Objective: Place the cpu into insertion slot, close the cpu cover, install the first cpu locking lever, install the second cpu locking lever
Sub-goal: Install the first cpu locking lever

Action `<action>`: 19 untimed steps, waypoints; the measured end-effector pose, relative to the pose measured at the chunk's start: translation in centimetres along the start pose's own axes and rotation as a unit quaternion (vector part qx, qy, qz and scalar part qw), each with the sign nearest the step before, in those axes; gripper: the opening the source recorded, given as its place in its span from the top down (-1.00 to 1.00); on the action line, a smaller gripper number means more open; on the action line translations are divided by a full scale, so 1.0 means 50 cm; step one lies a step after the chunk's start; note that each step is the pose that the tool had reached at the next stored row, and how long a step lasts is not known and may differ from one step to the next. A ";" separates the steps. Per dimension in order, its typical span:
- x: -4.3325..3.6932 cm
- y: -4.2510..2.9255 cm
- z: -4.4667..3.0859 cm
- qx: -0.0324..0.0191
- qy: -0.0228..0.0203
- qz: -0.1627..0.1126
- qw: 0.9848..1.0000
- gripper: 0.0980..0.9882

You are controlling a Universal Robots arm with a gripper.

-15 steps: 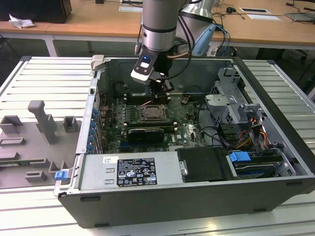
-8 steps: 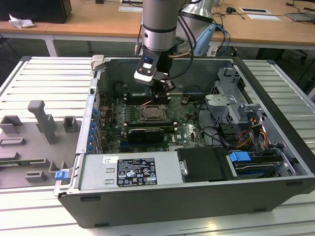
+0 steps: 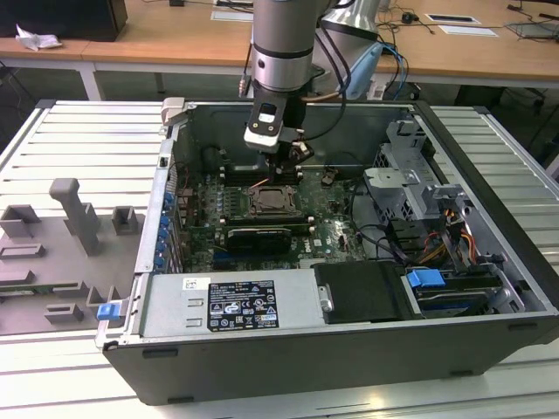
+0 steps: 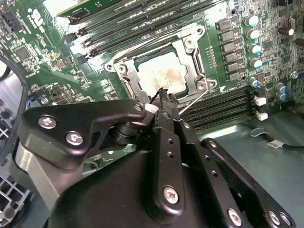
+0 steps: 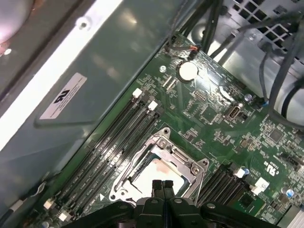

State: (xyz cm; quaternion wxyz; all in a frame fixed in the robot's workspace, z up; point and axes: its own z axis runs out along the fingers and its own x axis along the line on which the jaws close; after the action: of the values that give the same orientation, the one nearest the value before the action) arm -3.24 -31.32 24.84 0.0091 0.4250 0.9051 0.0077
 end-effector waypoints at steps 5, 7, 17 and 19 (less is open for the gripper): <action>0.000 0.000 0.000 0.000 0.001 -0.030 1.000 0.98; 0.000 0.000 0.000 0.000 0.001 -0.040 0.999 0.98; 0.000 0.000 0.000 -0.001 0.002 -0.110 0.994 0.98; 0.000 0.000 0.000 -0.001 0.003 -0.129 0.992 0.98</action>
State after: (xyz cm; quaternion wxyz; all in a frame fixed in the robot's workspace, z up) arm -3.24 -31.32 24.84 0.0081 0.3049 0.9523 0.0087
